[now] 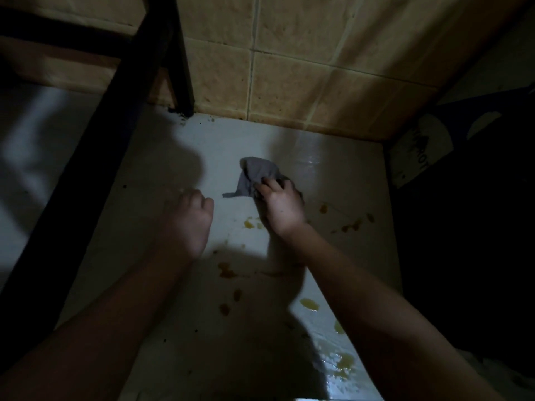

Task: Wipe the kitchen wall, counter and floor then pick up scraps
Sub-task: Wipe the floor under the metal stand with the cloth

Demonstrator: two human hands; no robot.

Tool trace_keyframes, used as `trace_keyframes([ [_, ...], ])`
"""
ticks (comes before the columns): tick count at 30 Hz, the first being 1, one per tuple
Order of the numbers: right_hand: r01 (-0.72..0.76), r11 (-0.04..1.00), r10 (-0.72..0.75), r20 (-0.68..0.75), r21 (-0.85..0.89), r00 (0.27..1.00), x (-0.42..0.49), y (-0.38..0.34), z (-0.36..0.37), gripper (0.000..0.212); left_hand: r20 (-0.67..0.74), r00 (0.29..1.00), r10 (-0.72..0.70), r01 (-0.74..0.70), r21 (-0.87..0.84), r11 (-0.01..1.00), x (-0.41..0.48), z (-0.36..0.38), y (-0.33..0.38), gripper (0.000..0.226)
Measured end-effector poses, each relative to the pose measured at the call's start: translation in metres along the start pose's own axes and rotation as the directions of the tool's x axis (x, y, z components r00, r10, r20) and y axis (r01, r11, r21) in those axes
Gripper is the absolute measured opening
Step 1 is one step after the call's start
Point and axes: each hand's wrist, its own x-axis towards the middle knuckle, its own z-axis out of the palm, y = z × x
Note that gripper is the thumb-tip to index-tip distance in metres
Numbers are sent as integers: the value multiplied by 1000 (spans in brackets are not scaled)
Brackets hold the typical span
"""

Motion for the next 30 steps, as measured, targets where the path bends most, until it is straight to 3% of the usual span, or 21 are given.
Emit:
trace_keyframes([
  [4,-157,985,159,-29,78,987,-14,32,-1,39,-44,999,26,-30,-84,996,-11,-8,1,29],
  [9,-330,940,336,-67,83,939,-45,76,-9,48,-92,996,2,-19,-188,982,-26,-7,-4,27],
  [14,-478,869,490,-90,124,867,-80,118,-16,43,-65,997,-51,37,-208,977,-33,-2,-9,27],
  [18,-608,782,622,-100,139,777,-104,138,-17,42,-88,996,18,-36,-201,979,-44,-4,-4,25],
  [25,-582,807,590,-139,98,795,-100,82,-4,41,-106,992,67,-86,-184,979,-49,-12,5,29],
  [30,-384,914,390,-19,132,921,-80,29,-1,44,-101,991,82,-101,-193,976,-51,-15,4,26],
])
